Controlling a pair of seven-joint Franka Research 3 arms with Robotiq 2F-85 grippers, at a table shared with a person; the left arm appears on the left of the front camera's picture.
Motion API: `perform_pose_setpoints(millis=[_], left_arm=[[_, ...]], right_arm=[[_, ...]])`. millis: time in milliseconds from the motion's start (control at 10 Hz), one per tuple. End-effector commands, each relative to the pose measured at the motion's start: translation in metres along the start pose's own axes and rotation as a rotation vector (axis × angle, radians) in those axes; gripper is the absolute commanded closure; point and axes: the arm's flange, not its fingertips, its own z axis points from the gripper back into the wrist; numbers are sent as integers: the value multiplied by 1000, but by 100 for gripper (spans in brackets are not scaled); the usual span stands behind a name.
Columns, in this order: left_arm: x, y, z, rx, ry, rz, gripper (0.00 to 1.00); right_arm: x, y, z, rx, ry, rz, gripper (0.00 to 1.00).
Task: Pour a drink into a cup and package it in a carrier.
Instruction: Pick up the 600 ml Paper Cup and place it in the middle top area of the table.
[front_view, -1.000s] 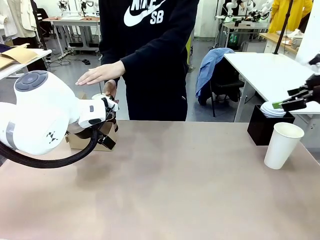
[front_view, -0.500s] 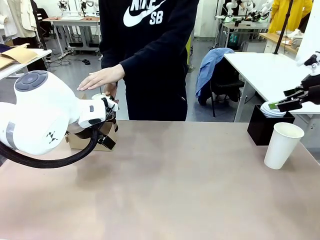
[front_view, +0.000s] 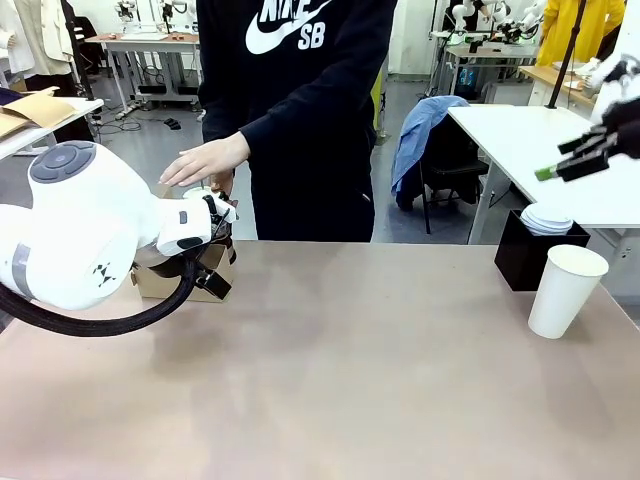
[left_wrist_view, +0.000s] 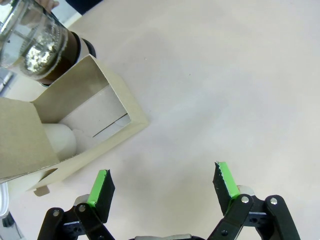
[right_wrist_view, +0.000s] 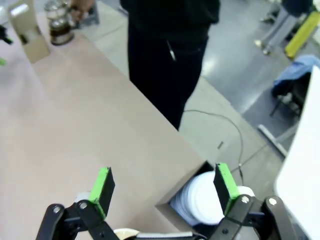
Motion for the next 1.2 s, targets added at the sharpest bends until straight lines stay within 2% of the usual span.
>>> perform_pose_setpoints(millis=[0, 200, 400, 600, 800, 1100], left_arm=[[0, 0, 0, -1, 0, 0, 0], [0, 0, 0, -1, 0, 0, 0], [0, 0, 0, -1, 0, 0, 0], [0, 0, 0, -1, 0, 0, 0], [0, 0, 0, -1, 0, 0, 0], [0, 0, 0, -1, 0, 0, 0]], right_arm=[[18, -46, -2, 114, 2, 12, 0], [8, -79, 13, 193, -50, -35, 0], [-26, -109, 44, 288, -171, -96, 0], [-80, -121, 84, 281, -302, -120, 0], [-146, -111, 117, 228, -421, -127, 0], [-222, -71, 123, 204, -512, -102, 0]])
